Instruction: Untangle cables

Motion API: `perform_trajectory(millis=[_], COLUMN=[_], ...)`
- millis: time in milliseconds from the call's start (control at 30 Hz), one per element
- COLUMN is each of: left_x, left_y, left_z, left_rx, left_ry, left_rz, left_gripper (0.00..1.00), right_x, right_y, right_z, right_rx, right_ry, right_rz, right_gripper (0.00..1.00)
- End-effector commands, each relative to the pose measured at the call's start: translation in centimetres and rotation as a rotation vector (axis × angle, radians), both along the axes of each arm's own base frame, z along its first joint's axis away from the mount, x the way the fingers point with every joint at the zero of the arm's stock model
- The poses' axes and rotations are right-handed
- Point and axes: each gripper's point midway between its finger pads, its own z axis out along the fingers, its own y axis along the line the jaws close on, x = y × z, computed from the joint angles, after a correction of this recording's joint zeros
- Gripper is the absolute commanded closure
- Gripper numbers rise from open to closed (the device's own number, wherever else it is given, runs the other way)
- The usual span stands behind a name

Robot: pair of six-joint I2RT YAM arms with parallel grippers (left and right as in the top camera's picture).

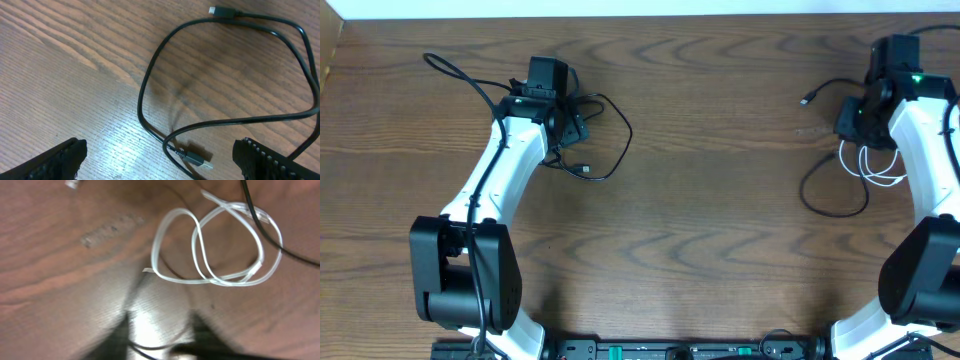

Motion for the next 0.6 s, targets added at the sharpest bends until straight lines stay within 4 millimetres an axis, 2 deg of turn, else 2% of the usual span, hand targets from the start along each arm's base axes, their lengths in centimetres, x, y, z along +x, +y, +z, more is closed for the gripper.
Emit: perform_trajectory(millis=[0, 67, 333, 433, 567], left_x=[-0.2, -0.2, -0.2, -0.2, -0.2], left_y=[0.4, 0.4, 0.4, 0.4, 0.4], left_z=[-0.2, -0.2, -0.2, -0.2, -0.2], left_rx=[0.027, 0.027, 0.027, 0.027, 0.027], left_ry=[0.01, 0.01, 0.01, 0.01, 0.01], left_rz=[-0.007, -0.007, -0.007, -0.007, -0.007], left_gripper=[0.02, 0.02, 0.02, 0.02, 0.02], right_x=[-0.7, -1.0, -3.7, -3.6, -2.7], right_y=[-1.3, -1.6, -4.2, -3.3, -0.6], right_z=[-0.5, -0.6, -0.4, -0.7, -1.2], right_rx=[-0.006, -0.004, -0.115, -0.066, 0.092], right_ry=[0.031, 0.04, 0.119, 0.118, 0.094], right_rz=[-0.052, -0.063, -0.218, -0.209, -0.174], right_gripper=[0.19, 0.01, 0.01, 0.01, 0.01])
